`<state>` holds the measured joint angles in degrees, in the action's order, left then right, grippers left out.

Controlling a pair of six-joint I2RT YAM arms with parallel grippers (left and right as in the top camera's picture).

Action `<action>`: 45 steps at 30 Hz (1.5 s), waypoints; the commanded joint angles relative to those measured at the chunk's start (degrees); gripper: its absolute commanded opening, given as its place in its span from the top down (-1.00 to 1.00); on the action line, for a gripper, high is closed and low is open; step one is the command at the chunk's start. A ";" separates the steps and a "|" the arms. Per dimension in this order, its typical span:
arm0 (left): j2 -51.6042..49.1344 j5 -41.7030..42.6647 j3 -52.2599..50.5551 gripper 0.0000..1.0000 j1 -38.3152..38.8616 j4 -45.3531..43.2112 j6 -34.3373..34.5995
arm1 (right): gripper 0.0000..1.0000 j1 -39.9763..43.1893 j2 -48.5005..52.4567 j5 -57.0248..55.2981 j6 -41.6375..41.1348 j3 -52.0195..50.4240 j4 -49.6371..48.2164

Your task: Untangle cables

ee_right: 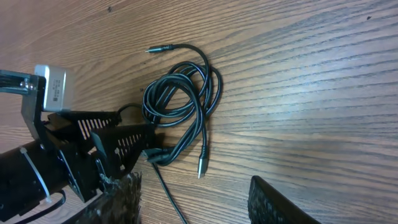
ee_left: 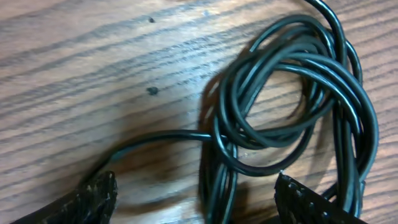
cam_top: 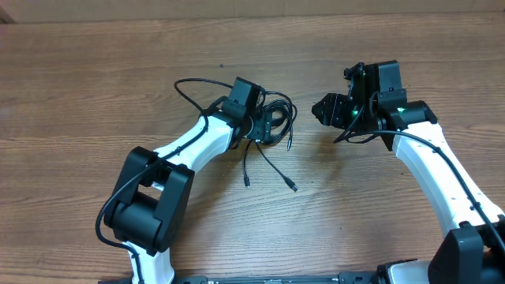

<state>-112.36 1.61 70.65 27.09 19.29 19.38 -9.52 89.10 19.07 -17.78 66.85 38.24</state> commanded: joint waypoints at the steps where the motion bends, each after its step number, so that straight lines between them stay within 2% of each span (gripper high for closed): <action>1: -1.36 -0.70 0.74 -0.62 1.29 -0.35 0.55 | -0.08 -0.15 0.07 -0.35 0.24 1.42 -0.15; 17: -4.66 -0.55 0.76 -0.64 1.33 -1.01 2.10 | -0.08 -0.15 0.07 -0.37 0.24 1.42 -0.33; 22: -4.66 -0.57 0.76 -0.55 1.33 -1.29 2.08 | -0.08 -0.15 0.07 -0.37 0.24 1.42 -0.37; 23: -4.66 -0.57 0.76 -0.50 1.33 -1.27 2.08 | -0.08 -0.15 0.09 -0.37 0.24 1.42 -0.39; 26: -4.66 -0.66 0.74 0.04 1.33 -1.18 2.03 | -0.08 -0.15 0.07 -0.37 0.24 1.42 -0.39; 27: -4.66 -0.70 0.76 0.11 1.33 -1.16 2.03 | -0.08 -0.15 0.07 -0.37 0.24 1.42 -0.39; 29: -4.66 -0.74 0.76 0.09 1.33 -1.09 2.01 | -0.08 -0.15 0.09 -0.37 0.24 1.42 -0.39; 32: -4.66 -1.73 0.76 -0.11 1.36 -0.44 1.38 | -0.08 -0.15 0.07 -0.37 0.24 1.42 -0.39; 35: -4.66 -2.25 0.76 -0.10 1.40 0.44 1.16 | -0.08 -0.15 0.07 -0.37 0.24 1.42 -0.39; 38: -4.66 -2.25 0.76 0.04 1.40 0.98 1.18 | -0.08 -0.15 0.07 -0.35 0.24 1.42 -0.39; 40: -4.66 -2.23 0.76 0.22 1.40 1.05 1.18 | -0.08 -0.15 0.07 -0.35 0.24 1.42 -0.39; 41: -4.66 -2.21 0.76 0.52 1.40 1.05 1.18 | -0.08 -0.15 0.09 -0.35 0.24 1.42 -0.37; 42: -4.66 -2.21 0.76 0.91 1.40 1.09 1.18 | -0.08 -0.15 0.07 -0.37 0.24 1.42 -0.37; 45: -4.66 -2.19 0.74 0.91 1.40 1.31 1.20 | -0.08 -0.15 0.07 -0.37 0.24 1.42 -0.28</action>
<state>-115.26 0.14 71.35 28.49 19.75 20.82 -9.52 89.10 19.07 -17.78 66.85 38.20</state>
